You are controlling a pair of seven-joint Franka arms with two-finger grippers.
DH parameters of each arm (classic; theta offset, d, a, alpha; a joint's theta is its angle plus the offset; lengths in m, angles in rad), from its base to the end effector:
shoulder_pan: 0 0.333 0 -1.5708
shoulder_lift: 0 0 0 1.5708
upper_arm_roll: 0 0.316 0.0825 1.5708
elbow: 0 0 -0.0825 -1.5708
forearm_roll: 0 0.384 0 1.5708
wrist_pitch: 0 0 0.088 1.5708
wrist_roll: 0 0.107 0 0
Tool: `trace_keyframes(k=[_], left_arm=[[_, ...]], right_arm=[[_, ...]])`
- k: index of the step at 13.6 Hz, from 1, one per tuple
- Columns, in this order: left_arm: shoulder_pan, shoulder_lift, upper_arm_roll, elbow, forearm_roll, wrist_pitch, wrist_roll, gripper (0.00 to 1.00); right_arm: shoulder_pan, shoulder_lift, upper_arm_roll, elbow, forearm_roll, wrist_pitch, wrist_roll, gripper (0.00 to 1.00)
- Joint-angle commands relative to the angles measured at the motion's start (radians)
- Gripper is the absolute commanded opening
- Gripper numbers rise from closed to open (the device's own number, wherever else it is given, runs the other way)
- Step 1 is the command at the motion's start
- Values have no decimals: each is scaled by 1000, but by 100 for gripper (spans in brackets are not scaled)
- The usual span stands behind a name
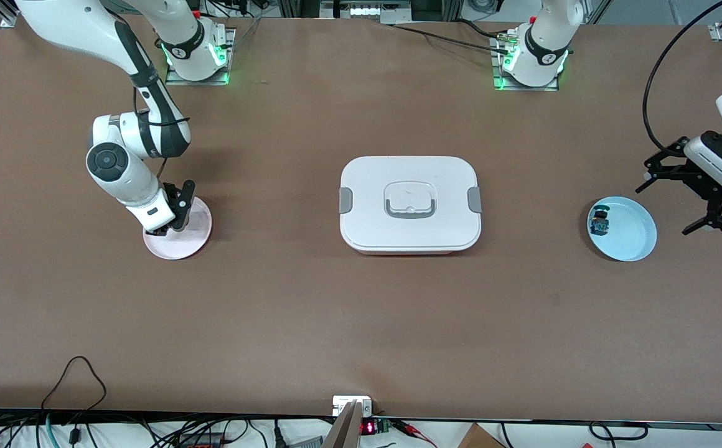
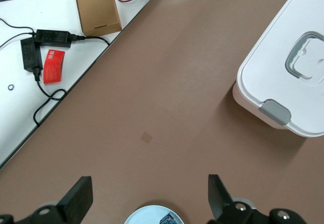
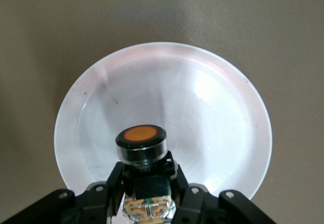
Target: Transfer orange switch to right arm and place
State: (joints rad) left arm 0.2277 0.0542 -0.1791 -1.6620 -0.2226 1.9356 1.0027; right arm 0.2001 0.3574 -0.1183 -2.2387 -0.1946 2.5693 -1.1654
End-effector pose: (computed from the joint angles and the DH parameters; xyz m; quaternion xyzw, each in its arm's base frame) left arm 0.6005 0.0167 0.5871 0.8902 -0.4279 0.1507 0.0423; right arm 0.5408 0.0462 0.2065 0.7565 0.6498 -0.0489 0.0548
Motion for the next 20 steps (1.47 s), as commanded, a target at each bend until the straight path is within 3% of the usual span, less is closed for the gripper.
trace_keyframes(k=[1, 4, 5, 6, 7, 10, 15, 17, 20], left_arm=[[-27, -27, 27, -19, 35, 13, -36, 100], [-122, -28, 117, -19, 38, -12, -267, 100], [-126, -30, 122, -18, 40, -42, -351, 100], [-128, -30, 122, -18, 42, -58, -422, 100], [-128, -31, 121, -16, 40, -79, -491, 100], [-126, -42, 110, -13, 54, -167, -720, 100], [-131, -76, 29, 14, 256, -306, -916, 100], [-128, -80, -8, 13, 313, -329, -955, 100], [-122, -80, 10, 15, 308, -330, -954, 100]], right_arm=[[-18, 21, 8, -9, -17, 43, -16, 1], [-19, 31, 8, -9, -17, 54, -16, 2], [-18, 31, 8, -9, -17, 54, -16, 9], [-18, 29, 8, -9, -16, 52, -10, 50], [-19, 23, 8, -9, -16, 51, -1, 99], [-18, 0, 8, -7, -16, 46, 0, 100], [-10, -72, 9, 27, 3, -27, 3, 100], [-10, -104, 9, 77, 6, -88, 15, 100], [-8, -140, 11, 215, 82, -266, 99, 100]])
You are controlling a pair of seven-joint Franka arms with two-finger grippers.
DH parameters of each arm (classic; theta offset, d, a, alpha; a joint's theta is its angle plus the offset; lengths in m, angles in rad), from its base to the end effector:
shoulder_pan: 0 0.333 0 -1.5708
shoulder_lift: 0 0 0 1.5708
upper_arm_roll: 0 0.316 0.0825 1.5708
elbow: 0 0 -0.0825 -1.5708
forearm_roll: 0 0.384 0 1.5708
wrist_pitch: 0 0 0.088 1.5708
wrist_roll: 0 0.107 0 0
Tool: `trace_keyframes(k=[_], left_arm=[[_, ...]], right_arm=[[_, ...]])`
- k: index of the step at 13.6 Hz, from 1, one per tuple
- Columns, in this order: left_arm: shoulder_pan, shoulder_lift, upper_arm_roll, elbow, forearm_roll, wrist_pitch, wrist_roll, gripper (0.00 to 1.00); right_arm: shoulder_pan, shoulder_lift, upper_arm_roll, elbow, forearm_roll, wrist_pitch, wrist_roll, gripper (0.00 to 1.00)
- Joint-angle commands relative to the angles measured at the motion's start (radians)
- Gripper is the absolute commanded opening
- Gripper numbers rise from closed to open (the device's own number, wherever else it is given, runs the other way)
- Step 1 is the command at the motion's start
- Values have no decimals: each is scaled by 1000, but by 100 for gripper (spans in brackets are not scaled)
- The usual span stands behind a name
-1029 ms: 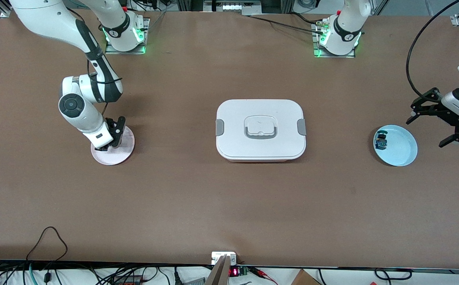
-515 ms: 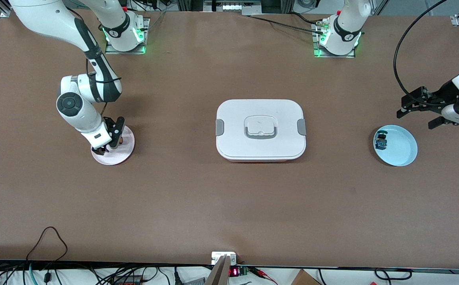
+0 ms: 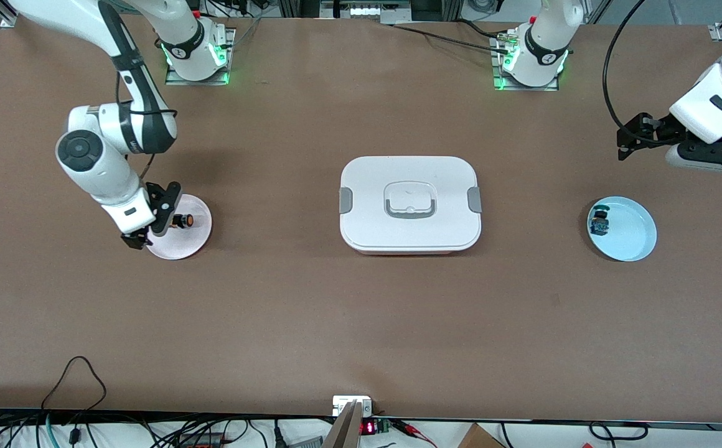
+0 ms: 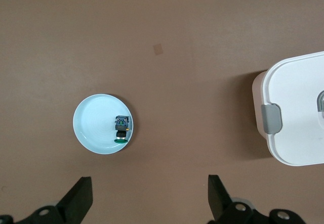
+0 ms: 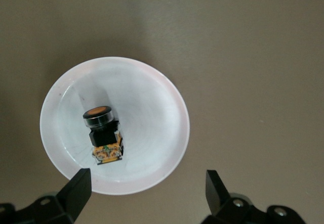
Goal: Transfer orange switch to right arm and place
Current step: 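Open the right gripper and raise it away from the white plate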
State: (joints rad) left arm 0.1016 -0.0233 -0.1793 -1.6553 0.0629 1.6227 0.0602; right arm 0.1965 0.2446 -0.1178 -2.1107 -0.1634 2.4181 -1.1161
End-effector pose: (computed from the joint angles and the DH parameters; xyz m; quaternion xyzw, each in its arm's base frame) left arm 0.5493 -0.0374 0.6019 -0.9969 0.0706 0.0045 0.0335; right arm 0.5794 0.0462 0.3065 0.7882 0.6107 -0.0075 0.0764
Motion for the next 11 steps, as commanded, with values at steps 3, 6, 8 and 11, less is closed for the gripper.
trace_keyframes(k=[3, 6, 8, 11], left_arm=[[0, -3, 64, 8, 2, -17, -5, 100], [6, -1, 67, 9, -17, -21, -3, 100], [6, 0, 64, 15, -17, -21, -3, 100], [4, 5, 54, 17, -11, -23, -5, 100]], right_arm=[[-6, -41, 9, 219, 143, -275, 148, 100], [-8, -59, 9, 313, 197, -423, 399, 100], [-6, -70, 15, 356, 197, -508, 622, 100], [-8, -74, 15, 443, 197, -698, 937, 100]])
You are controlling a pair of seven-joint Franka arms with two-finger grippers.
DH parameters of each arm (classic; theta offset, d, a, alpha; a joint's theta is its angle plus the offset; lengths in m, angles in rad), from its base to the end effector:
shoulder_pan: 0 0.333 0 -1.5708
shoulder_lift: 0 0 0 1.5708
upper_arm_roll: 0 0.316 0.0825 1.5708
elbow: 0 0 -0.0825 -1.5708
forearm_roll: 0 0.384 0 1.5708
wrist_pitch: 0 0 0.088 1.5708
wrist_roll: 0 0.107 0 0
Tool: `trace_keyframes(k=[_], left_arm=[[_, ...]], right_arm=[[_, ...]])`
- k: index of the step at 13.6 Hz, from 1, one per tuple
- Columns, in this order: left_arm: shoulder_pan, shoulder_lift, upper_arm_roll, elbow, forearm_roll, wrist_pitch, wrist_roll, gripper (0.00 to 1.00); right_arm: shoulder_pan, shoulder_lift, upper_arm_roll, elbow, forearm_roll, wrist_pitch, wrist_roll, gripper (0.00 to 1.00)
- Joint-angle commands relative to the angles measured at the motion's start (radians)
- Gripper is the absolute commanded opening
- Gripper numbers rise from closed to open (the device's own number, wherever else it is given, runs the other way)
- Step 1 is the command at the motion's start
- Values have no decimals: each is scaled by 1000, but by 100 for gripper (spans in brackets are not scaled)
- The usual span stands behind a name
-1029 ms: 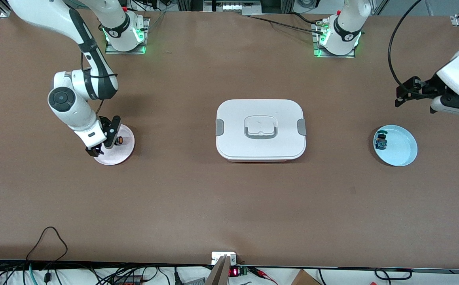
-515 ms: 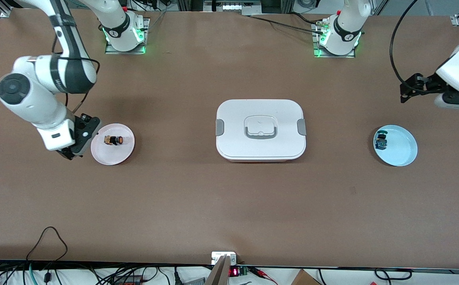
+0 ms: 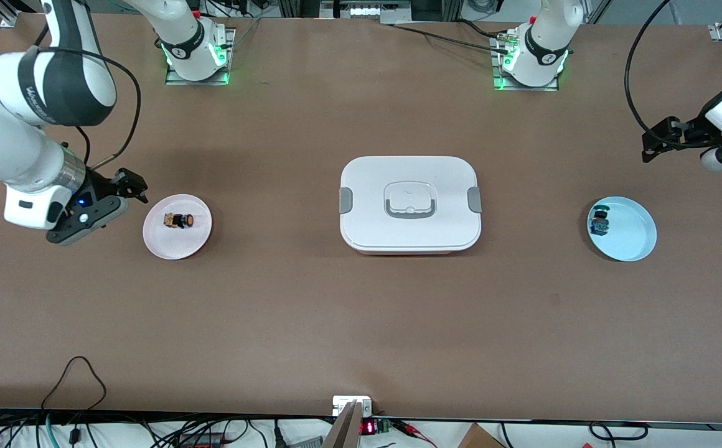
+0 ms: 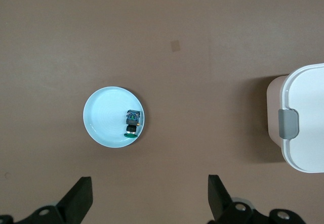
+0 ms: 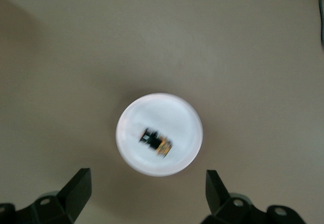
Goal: Transfer orange switch to right arm and place
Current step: 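Open the right gripper and raise it away from the white plate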
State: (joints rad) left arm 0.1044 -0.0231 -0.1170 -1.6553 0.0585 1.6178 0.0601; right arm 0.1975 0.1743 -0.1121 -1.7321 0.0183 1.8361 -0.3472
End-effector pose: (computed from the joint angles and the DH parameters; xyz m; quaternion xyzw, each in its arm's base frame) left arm 0.5500 -0.0016 0.6014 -0.9988 0.0379 0.0080 0.0304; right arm 0.6033 0.0568 0.4690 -0.9766 -0.2123 0.0344 0.0035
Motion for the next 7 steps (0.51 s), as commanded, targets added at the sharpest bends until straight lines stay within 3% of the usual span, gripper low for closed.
trace_keyframes(k=[1, 4, 7], left_arm=[[1, 5, -9, 19, -5, -22, -5, 100], [1, 5, -7, 19, -11, -33, -11, 100], [6, 8, -4, 20, -14, -32, -3, 100]], right_arm=[[-9, -3, 9, 95, 17, -185, 224, 100], [-7, 10, 15, 228, 9, -387, 327, 100], [-30, 7, 15, 255, -15, -405, 321, 100]])
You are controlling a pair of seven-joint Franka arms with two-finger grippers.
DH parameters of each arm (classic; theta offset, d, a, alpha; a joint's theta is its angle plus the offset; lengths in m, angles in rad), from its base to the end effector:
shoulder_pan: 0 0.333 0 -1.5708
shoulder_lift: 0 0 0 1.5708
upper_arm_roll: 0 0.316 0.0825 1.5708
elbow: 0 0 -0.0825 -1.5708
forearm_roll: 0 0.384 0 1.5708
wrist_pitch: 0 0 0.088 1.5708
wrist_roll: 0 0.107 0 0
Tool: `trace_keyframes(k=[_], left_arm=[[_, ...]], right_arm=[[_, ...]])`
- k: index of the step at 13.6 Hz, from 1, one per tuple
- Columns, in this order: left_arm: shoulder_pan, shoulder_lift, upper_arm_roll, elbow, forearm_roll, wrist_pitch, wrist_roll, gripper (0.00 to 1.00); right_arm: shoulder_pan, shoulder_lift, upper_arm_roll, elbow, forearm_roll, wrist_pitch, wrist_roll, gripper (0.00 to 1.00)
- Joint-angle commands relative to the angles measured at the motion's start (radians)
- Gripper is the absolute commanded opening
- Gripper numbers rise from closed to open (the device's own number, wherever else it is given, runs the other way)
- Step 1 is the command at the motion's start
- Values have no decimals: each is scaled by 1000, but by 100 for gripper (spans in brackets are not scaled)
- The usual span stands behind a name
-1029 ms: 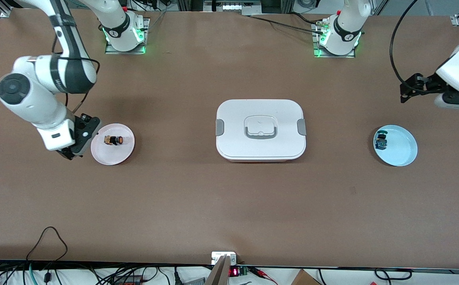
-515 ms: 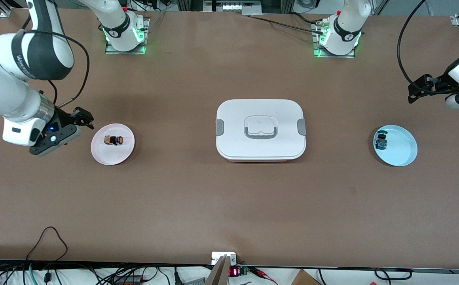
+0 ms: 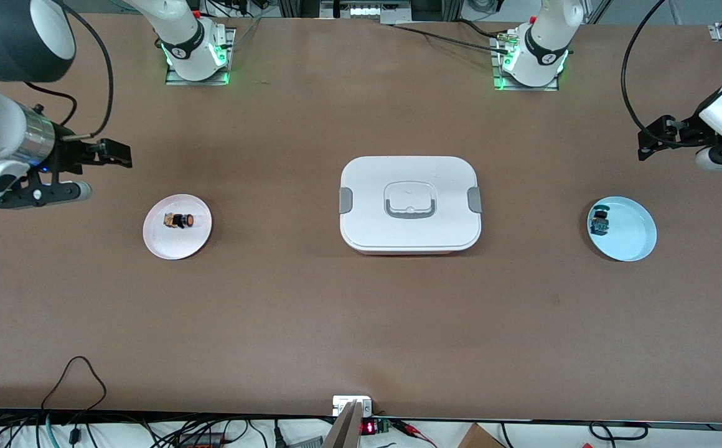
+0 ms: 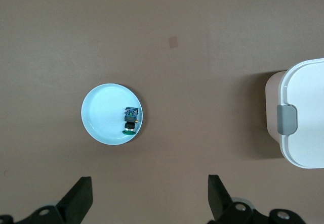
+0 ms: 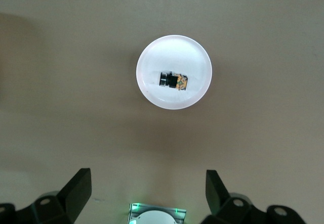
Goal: Transfer orange switch to right arm and place
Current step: 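Open the right gripper and raise it away from the white plate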
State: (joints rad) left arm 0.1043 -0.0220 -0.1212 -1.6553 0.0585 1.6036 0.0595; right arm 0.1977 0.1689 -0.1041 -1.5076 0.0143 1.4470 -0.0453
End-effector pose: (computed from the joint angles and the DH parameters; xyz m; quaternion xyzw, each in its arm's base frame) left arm 0.5488 -0.0039 0.5996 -0.9986 0.0395 0.0156 0.0302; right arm 0.5830 0.0611 0.5484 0.9911 0.0687 -0.1140 0.0044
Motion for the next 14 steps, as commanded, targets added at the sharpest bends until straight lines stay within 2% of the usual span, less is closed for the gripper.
trace_keyframes(k=[1, 3, 6, 7, 10, 14], left_arm=[[6, 11, 2, 29, -13, -19, -4, 100], [5, 37, 0, 52, -8, -19, -3, 100], [6, 59, 2, 78, -9, -17, -6, 100], [6, 72, 9, 78, -12, -17, -12, 100], [9, 80, 6, 101, -16, -16, -12, 100], [14, 82, 9, 101, -17, -20, -10, 100]], right_arm=[[-90, 9, 9, 24, -7, 50, 19, 100], [-136, 6, 12, -8, 1, 142, 5, 100], [-106, -6, 12, -11, -51, 87, 56, 100], [-104, -40, 12, -64, -54, 108, 71, 100], [-109, -144, 9, -250, -53, 323, 74, 100], [-110, -144, 9, -226, -51, 293, 61, 100]])
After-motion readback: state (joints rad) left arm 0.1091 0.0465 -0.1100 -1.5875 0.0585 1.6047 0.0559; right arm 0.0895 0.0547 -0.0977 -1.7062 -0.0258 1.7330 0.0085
